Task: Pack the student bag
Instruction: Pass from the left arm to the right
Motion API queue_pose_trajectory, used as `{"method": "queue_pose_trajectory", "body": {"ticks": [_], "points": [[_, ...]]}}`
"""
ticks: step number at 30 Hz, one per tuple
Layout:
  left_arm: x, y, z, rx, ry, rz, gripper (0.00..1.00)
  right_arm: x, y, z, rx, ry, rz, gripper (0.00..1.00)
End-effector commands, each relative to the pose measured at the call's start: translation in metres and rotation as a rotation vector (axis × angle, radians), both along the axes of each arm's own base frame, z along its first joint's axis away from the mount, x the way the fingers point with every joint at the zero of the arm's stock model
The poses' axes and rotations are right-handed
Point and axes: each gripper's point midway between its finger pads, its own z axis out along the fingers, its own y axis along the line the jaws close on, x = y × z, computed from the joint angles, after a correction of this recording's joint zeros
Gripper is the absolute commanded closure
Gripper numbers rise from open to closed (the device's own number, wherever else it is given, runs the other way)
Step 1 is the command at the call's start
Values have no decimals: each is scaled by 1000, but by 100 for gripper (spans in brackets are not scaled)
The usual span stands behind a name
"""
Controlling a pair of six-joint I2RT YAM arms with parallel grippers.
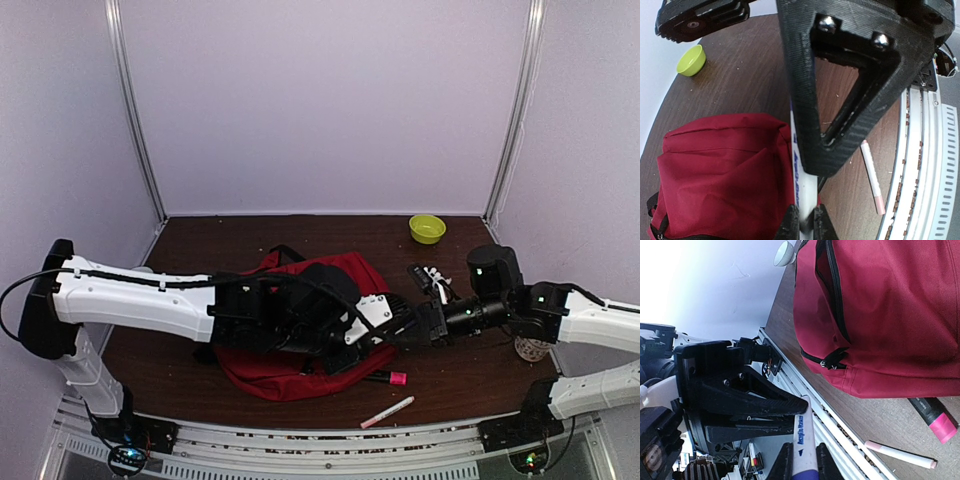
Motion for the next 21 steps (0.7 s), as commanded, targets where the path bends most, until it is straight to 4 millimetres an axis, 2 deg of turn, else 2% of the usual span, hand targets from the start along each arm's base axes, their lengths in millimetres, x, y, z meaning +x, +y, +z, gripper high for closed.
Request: {"method": "queue_pose_trajectory", "body": {"ticks": [1, 4, 9, 14, 21], "points": [[4, -4, 28, -90, -30, 0, 99, -1, -1, -2, 1, -8, 13, 100], [4, -4, 30, -93, -32, 1, 93, -2, -1, -1, 4, -11, 13, 100], [5, -1, 34, -103, -36, 7, 66, -2, -1, 2, 13, -22, 13, 100], [4, 5, 42, -127, -42, 12, 46, -1, -1, 5, 25, -32, 9, 100], [7, 24, 51, -169, -36, 38, 37, 1, -1, 11, 40, -60, 6, 100]]}}
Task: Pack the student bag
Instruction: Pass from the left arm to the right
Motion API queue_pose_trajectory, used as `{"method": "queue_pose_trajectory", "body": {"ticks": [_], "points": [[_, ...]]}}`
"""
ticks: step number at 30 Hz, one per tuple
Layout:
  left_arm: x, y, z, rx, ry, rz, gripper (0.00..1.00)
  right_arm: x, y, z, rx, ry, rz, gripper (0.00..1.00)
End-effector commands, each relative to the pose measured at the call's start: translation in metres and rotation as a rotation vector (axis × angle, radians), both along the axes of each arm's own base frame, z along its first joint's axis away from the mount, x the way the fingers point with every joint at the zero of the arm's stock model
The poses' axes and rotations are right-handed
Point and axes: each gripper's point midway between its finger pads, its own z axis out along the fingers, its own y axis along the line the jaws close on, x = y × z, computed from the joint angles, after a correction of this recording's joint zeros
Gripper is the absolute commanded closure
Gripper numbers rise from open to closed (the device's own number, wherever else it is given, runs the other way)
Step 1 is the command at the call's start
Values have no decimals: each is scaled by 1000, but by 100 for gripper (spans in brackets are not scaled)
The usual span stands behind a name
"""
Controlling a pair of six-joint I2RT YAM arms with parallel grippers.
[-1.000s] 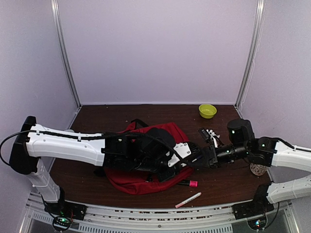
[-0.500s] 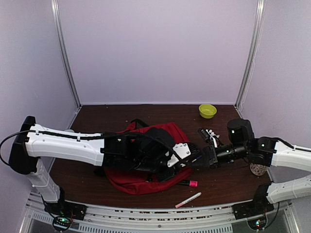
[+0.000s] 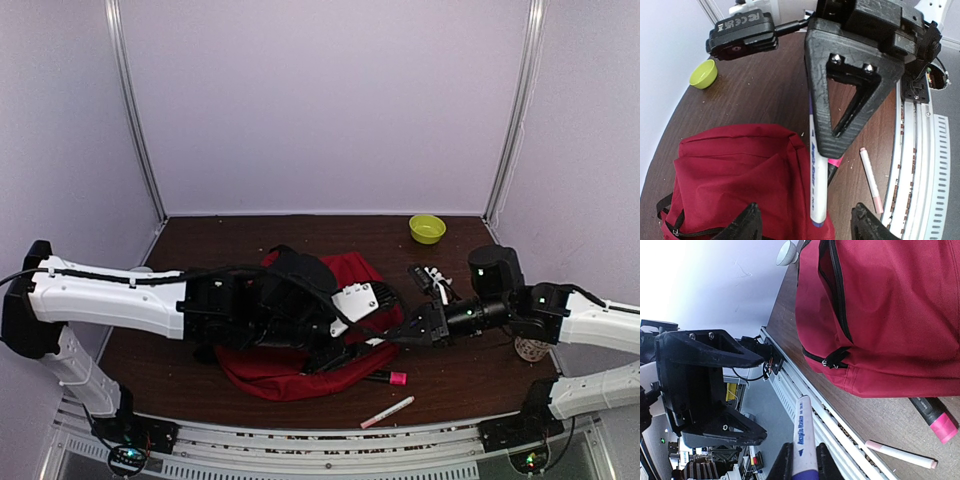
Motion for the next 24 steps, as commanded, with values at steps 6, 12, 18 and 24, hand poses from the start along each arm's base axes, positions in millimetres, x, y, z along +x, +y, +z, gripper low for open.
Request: {"method": "queue_pose_trajectory", "body": {"ticks": [6, 12, 18, 24], "points": [[24, 36, 13, -105, 60, 86, 37, 8, 1, 15, 24, -87, -13, 100], [14, 42, 17, -214, 139, 6, 42, 10, 11, 39, 113, -106, 3, 100], [-6, 43, 43, -363, 186, -122, 44, 8, 16, 67, 190, -137, 22, 100], [-6, 36, 52, -412, 201, -144, 46, 2, 25, 82, 249, -144, 56, 100]]}}
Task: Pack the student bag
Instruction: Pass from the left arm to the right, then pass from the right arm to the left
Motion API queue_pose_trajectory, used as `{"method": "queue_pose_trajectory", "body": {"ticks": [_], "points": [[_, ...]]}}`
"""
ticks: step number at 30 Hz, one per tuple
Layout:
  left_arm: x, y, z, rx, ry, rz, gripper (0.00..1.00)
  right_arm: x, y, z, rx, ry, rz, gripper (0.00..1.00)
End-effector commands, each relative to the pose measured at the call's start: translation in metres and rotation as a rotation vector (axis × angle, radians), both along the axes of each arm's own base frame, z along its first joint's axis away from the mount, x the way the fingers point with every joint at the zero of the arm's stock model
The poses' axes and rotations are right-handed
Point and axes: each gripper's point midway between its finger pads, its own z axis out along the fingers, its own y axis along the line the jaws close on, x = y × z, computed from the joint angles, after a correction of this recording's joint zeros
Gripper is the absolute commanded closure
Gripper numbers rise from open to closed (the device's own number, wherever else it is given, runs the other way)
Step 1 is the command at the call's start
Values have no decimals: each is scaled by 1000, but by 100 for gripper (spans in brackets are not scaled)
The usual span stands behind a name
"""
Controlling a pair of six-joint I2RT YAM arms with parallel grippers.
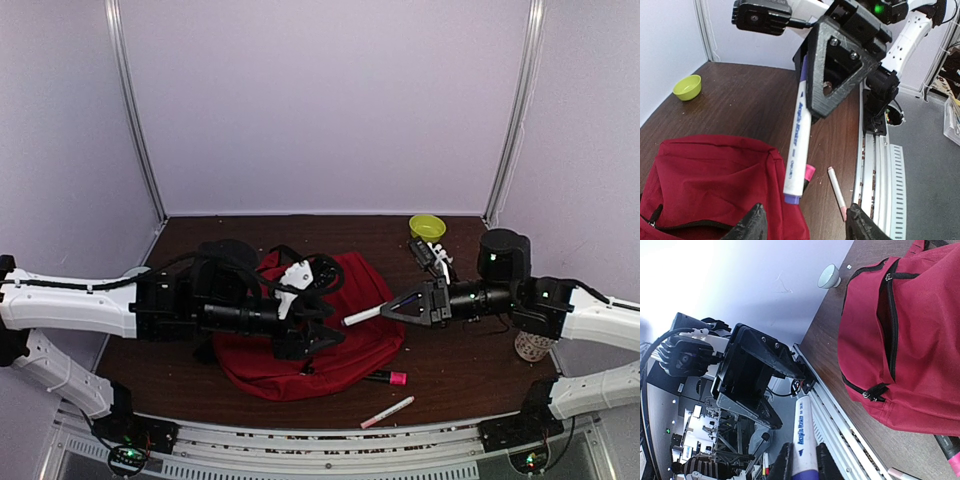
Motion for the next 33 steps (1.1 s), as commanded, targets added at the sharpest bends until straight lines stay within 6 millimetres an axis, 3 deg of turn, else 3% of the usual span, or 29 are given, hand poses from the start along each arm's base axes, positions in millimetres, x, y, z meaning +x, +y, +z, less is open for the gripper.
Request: {"method": "queue_pose_trajectory", "body": {"ticks": [1, 6, 14, 24, 33], "points": [[-2, -12, 27, -120, 7, -47, 47, -5, 10, 31, 92, -43, 40, 100], [-2, -18, 25, -111, 10, -57, 58, -9, 12, 41, 118, -57, 55, 100], [1, -20, 26, -113, 4, -49, 75, -11, 17, 41, 124, -53, 71, 100], [2, -19, 29, -121, -3, -43, 76, -14, 19, 37, 117, -47, 87, 100], [3, -17, 34, -132, -11, -35, 70, -15, 20, 33, 106, -42, 91, 100]]}}
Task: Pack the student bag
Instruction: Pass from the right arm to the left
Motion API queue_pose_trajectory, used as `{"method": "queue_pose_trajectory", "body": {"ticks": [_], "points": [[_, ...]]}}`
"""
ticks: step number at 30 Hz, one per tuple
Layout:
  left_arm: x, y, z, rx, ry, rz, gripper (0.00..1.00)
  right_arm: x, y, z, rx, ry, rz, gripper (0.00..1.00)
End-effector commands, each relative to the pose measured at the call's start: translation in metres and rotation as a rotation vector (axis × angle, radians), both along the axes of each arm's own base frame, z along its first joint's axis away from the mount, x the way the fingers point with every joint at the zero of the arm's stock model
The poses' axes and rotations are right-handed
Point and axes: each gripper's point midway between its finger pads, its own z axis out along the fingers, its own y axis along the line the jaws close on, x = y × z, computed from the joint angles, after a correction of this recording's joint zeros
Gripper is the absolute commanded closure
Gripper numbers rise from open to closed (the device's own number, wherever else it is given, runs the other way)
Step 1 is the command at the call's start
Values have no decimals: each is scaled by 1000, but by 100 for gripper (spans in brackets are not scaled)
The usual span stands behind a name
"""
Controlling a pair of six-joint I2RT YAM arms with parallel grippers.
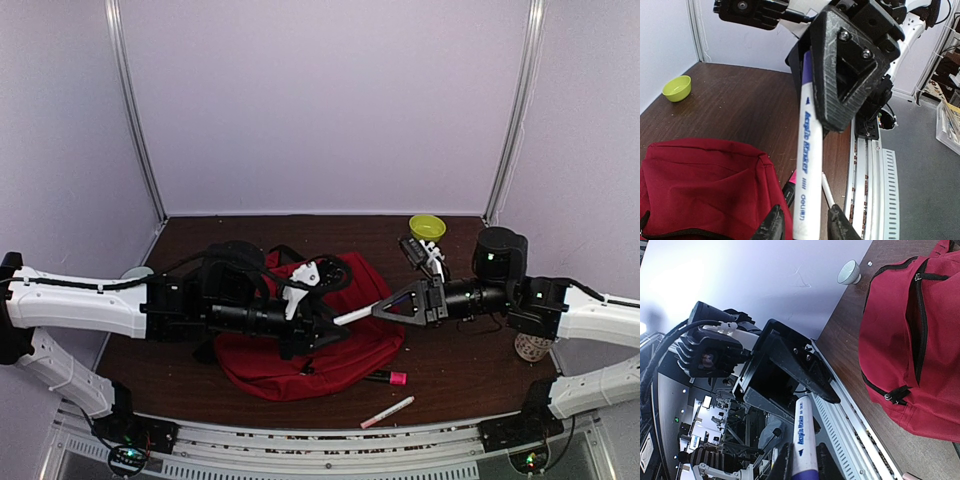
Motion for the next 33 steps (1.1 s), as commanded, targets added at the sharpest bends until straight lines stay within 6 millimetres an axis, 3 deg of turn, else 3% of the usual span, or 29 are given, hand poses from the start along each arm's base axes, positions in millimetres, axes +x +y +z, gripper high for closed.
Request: {"method": "queue_pose_trajectory", "body": {"ticks": [1, 5, 10, 16, 30, 33], "points": [[6, -5, 35, -101, -39, 8, 70, -3, 4, 14, 35, -34, 20, 100], [7, -5, 35, -99, -40, 10, 77, -2, 6, 12, 28, -31, 24, 100], [9, -5, 31, -88, -38, 12, 99, -1, 7, 9, 18, -32, 22, 100], [12, -3, 21, -59, -24, 28, 100, 2, 7, 6, -2, -47, 13, 98], [23, 19, -6, -8, 33, 142, 100, 21, -1, -13, -121, -76, -75, 9], [29, 23, -15, 26, 44, 184, 100, 28, -6, -18, -155, -82, -112, 0]]}}
